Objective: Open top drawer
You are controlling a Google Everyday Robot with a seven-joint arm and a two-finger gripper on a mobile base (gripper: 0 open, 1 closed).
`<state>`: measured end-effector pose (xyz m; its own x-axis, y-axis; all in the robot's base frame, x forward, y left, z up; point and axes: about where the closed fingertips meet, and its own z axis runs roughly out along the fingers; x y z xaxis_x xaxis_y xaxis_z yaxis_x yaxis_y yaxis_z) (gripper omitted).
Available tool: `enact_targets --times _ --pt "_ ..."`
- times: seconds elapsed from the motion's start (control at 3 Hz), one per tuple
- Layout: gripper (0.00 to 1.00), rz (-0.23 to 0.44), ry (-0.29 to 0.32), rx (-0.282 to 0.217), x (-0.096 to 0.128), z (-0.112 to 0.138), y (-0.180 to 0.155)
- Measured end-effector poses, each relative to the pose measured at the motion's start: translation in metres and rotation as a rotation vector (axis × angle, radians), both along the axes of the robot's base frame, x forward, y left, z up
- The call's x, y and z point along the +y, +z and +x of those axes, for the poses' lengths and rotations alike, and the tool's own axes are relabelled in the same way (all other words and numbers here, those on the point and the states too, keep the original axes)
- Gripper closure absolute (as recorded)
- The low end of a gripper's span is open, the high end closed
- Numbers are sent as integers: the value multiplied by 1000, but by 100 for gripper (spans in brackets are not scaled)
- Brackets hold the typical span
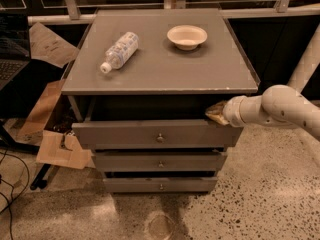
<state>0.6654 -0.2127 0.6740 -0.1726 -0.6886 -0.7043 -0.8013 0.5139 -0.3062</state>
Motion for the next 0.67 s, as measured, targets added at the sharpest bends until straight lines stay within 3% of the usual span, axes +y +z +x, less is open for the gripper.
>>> enact_targets --times 0.33,0.67 --pt "100 -8 -7 10 -11 -5 2" --pt "100 0 12 69 -22 -33 3"
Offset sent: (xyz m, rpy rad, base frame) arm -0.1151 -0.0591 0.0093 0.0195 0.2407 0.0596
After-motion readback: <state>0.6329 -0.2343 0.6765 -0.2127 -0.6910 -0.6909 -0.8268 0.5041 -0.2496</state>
